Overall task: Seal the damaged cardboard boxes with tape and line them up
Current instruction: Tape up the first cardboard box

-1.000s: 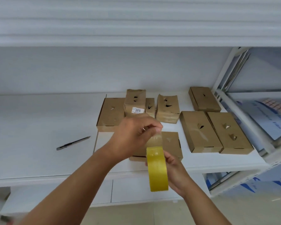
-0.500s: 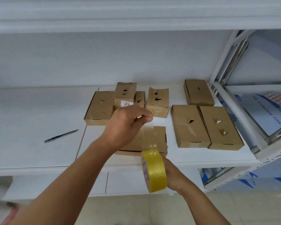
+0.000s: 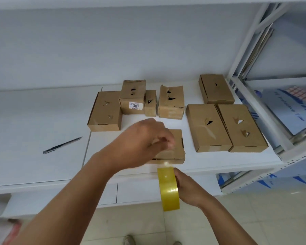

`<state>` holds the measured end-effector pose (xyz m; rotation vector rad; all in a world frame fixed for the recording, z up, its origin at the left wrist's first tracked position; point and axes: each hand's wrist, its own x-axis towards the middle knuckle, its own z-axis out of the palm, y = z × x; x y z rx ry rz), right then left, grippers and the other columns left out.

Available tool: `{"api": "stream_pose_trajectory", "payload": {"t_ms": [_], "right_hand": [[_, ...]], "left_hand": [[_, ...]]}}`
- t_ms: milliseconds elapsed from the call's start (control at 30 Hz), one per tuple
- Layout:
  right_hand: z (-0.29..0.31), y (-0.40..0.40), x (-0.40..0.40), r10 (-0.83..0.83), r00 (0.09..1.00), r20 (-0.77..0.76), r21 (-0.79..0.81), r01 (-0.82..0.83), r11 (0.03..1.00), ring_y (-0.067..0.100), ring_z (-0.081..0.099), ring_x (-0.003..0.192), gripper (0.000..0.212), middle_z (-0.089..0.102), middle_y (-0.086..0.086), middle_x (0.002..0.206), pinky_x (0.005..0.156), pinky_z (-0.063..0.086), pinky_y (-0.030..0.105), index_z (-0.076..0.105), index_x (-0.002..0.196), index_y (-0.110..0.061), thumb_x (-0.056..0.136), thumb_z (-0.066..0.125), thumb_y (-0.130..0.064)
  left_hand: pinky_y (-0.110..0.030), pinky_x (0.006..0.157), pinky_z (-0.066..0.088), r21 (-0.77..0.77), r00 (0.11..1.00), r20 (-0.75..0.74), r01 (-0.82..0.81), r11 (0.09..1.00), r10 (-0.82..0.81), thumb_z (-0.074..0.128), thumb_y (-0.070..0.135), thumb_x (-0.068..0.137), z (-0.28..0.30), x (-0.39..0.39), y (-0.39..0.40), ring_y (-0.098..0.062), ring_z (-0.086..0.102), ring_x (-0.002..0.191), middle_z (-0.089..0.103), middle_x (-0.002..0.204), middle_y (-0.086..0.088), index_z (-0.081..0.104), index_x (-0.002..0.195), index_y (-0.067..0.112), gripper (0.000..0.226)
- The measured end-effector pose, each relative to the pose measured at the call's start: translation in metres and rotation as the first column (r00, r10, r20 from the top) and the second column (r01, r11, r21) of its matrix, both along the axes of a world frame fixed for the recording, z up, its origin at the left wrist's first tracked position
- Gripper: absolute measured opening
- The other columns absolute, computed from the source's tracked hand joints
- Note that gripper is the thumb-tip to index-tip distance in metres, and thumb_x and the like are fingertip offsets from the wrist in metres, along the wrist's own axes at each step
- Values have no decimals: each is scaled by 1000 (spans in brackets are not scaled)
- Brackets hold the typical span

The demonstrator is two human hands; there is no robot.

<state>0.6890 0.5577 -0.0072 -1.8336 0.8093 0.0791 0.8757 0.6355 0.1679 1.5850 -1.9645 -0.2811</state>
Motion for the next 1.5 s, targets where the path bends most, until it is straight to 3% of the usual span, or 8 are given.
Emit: {"api": "stream_pose_trajectory", "payload": {"t_ms": [233,367,533,700,800,933,1200,1500], "right_hand": [[22,-9,4,70,987,141,-242,-35,970,3,61,78,31,63,-27,81,66,43,13,58,85,-40,93,55,-11],[29,-33,19,-313,907,282,-547,420,724,21,54,100,23,60,-5,104,73,41,31,60,108,-20,94,48,-34],[20,-36,54,-313,944,-109,-523,213,825,34,38,133,79,38,15,147,97,44,46,14,155,-17,96,46,-58],[17,-24,60,-228,963,-142,-552,114,826,36,41,128,75,41,15,145,94,43,44,14,155,-18,97,45,-53],[27,-8,52,-291,948,130,-656,302,692,33,38,132,62,43,14,146,106,38,50,35,150,-15,101,31,-54],[33,26,30,-239,779,580,-280,466,839,14,59,97,43,64,-6,98,85,48,36,64,105,-22,98,34,-53],[30,86,17,-382,835,396,289,281,915,21,72,83,82,74,8,87,72,54,21,25,140,-52,75,73,-37],[57,70,17,-518,763,386,338,406,849,19,70,68,28,72,4,86,58,56,29,64,107,-45,92,67,-21]], "left_hand": [[-34,58,52,31,990,111,80,996,-83,64,17,93,30,-17,45,-9,63,73,68,85,8,77,96,19,13],[-35,57,53,39,995,62,77,996,-80,64,20,93,36,-7,59,-10,65,75,69,86,8,77,98,19,14],[-35,61,54,58,998,30,46,997,-48,65,18,93,26,-1,64,-9,66,77,71,88,7,78,100,19,14],[-23,66,51,36,998,-70,4,999,-2,68,15,91,20,8,63,2,61,75,66,84,17,78,97,19,12],[-26,66,52,45,995,-95,1,999,4,69,13,91,17,10,62,0,63,75,67,83,15,77,98,20,13],[-22,65,48,43,991,-135,-18,999,23,70,8,90,13,11,54,-4,62,73,68,81,12,77,96,19,14],[-5,67,41,136,943,-295,-118,984,154,71,14,89,3,21,14,7,62,78,71,85,25,76,87,25,13],[-3,58,40,296,884,-256,-313,902,391,73,21,88,-60,69,-53,9,60,62,66,65,29,71,80,27,9]]}}
